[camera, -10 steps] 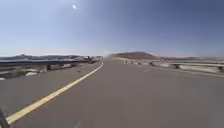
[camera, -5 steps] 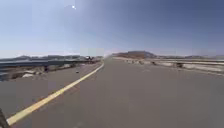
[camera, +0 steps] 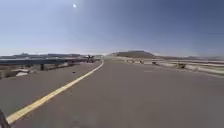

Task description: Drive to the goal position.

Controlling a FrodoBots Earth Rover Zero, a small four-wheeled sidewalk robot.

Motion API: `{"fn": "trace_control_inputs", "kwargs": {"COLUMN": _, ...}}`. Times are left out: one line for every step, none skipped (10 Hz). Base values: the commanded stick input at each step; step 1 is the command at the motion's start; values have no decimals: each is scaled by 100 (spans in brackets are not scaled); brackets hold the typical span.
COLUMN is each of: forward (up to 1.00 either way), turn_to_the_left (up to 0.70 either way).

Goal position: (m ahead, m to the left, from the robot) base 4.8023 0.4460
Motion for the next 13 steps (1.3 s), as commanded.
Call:
{"fn": "trace_control_inputs", "kwargs": {"forward": 100, "turn_to_the_left": 0}}
{"fn": "trace_control_inputs", "kwargs": {"forward": 100, "turn_to_the_left": 0}}
{"fn": "trace_control_inputs", "kwargs": {"forward": 100, "turn_to_the_left": 0}}
{"fn": "trace_control_inputs", "kwargs": {"forward": 100, "turn_to_the_left": 0}}
{"fn": "trace_control_inputs", "kwargs": {"forward": 100, "turn_to_the_left": 0}}
{"fn": "trace_control_inputs", "kwargs": {"forward": 100, "turn_to_the_left": 0}}
{"fn": "trace_control_inputs", "kwargs": {"forward": 100, "turn_to_the_left": 0}}
{"fn": "trace_control_inputs", "kwargs": {"forward": 100, "turn_to_the_left": -27}}
{"fn": "trace_control_inputs", "kwargs": {"forward": 100, "turn_to_the_left": -27}}
{"fn": "trace_control_inputs", "kwargs": {"forward": 100, "turn_to_the_left": -27}}
{"fn": "trace_control_inputs", "kwargs": {"forward": 100, "turn_to_the_left": 0}}
{"fn": "trace_control_inputs", "kwargs": {"forward": 100, "turn_to_the_left": 0}}
{"fn": "trace_control_inputs", "kwargs": {"forward": 100, "turn_to_the_left": 0}}
